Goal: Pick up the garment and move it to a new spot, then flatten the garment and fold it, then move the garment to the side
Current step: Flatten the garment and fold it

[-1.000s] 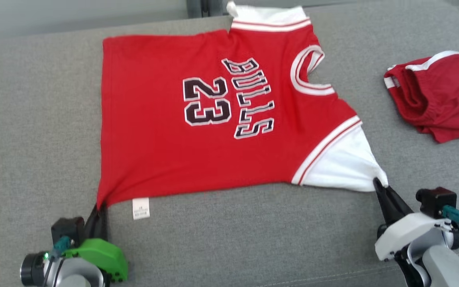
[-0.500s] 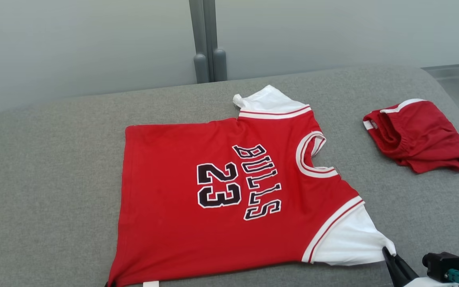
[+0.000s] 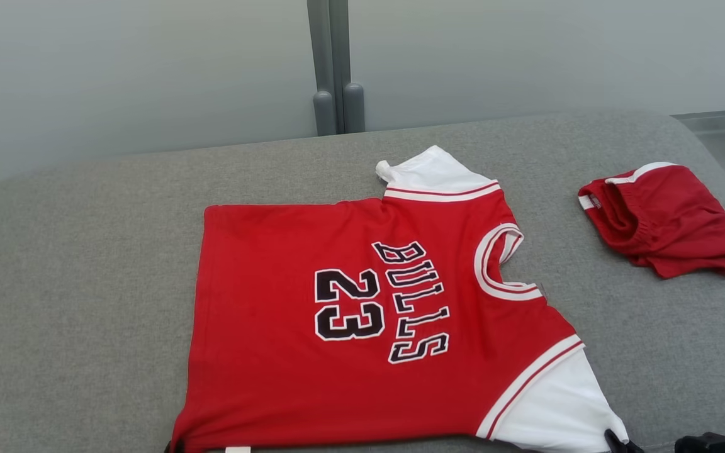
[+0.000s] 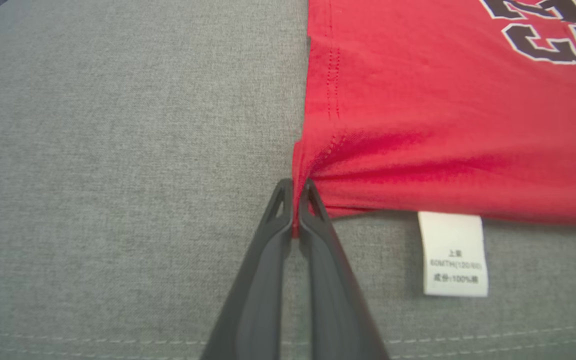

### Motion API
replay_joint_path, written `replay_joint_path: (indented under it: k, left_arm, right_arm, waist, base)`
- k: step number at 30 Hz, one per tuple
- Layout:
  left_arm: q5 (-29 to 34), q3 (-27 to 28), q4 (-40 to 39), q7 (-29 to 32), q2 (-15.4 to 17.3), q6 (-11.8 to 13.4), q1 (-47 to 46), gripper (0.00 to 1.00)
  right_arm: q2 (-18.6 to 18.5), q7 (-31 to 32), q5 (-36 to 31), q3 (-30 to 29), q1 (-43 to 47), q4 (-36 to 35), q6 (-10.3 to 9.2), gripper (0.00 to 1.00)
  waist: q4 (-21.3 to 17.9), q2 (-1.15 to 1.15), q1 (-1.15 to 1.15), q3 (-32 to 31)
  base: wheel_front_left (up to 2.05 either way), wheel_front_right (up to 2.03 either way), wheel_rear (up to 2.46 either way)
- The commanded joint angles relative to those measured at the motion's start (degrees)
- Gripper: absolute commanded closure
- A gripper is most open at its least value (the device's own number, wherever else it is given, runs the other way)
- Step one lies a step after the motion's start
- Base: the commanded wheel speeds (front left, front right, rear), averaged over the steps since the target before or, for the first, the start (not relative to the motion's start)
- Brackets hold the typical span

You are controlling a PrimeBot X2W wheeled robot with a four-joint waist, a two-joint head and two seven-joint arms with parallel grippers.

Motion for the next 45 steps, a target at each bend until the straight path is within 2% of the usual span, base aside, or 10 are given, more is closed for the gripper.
replay_joint_path:
  k: [1,5,14,27,40,41,43,44,45]
  left_arm:
    - [0.4,0.4,-0.5,0.0,0.4,0.2,-0.5,1.00]
    - [0.6,0.1,-2.7,0.0,0.3,0.0,-1.3,1.00]
    - [1.2,-1.8,-9.4,0.0,0.1,-0.8,-5.2,1.00]
    - [3.5,-5.6,-4.1,0.0,0.2,-1.2,-17.5,1.00]
    - [2.9,-6.2,0.0,0.0,0.1,0.6,-24.1,1.00]
    - [2.9,-6.2,0.2,0.0,0.1,0.8,-24.5,1.00]
    - [2.8,-6.1,0.5,0.0,0.1,1.3,-25.1,1.00]
    - [2.5,-5.8,0.3,0.0,0.1,1.7,-25.4,0.78]
    - [2.5,-5.7,0.0,0.0,0.1,1.9,-25.5,0.00]
  right_arm:
    - [-1.1,0.0,0.9,0.1,0.3,-0.5,-0.23,1.00]
    - [-1.1,-0.1,1.0,-1.1,-1.7,-3.1,-0.23,1.00]
    - [1.2,-0.1,-2.4,-6.1,-7.4,-7.5,-0.19,1.00]
    - [4.6,-0.1,-7.4,-5.9,-22.4,2.4,-0.18,1.00]
    - [6.8,-0.1,-10.7,-7.0,-31.4,8.8,-0.18,1.00]
    - [6.9,-0.1,-11.0,-7.2,-32.0,9.2,-0.18,0.96]
    - [7.4,-0.1,-11.2,-7.9,-33.0,9.9,-0.18,0.53]
    - [7.6,-0.1,-11.5,-8.5,-33.5,10.0,-0.18,0.00]
    - [7.9,-0.1,-11.7,-8.8,-33.8,10.2,-0.18,0.00]
  waist:
    - [-0.3,0.00,0.01,0.2]
    - [-0.5,0.00,0.01,0.6]
    - [1.1,0.00,0.01,2.6]
    - [3.0,0.00,0.01,9.9]
    - [3.1,0.00,0.01,15.2]
    - [3.1,0.00,0.01,15.4]
    - [3.2,0.00,0.01,15.8]
    - [3.2,0.00,0.01,15.9]
    - [3.3,0.00,0.01,16.0]
  base:
    - [0.00,0.00,0.00]
    - [0.00,0.00,0.00]
    - [0.00,0.00,0.00]
    - [0.00,0.00,0.00]
    - [0.00,0.00,0.00]
    - [0.00,0.00,0.00]
    - [0.00,0.00,0.00]
    - [0.00,0.00,0.00]
    - [0.00,0.00,0.00]
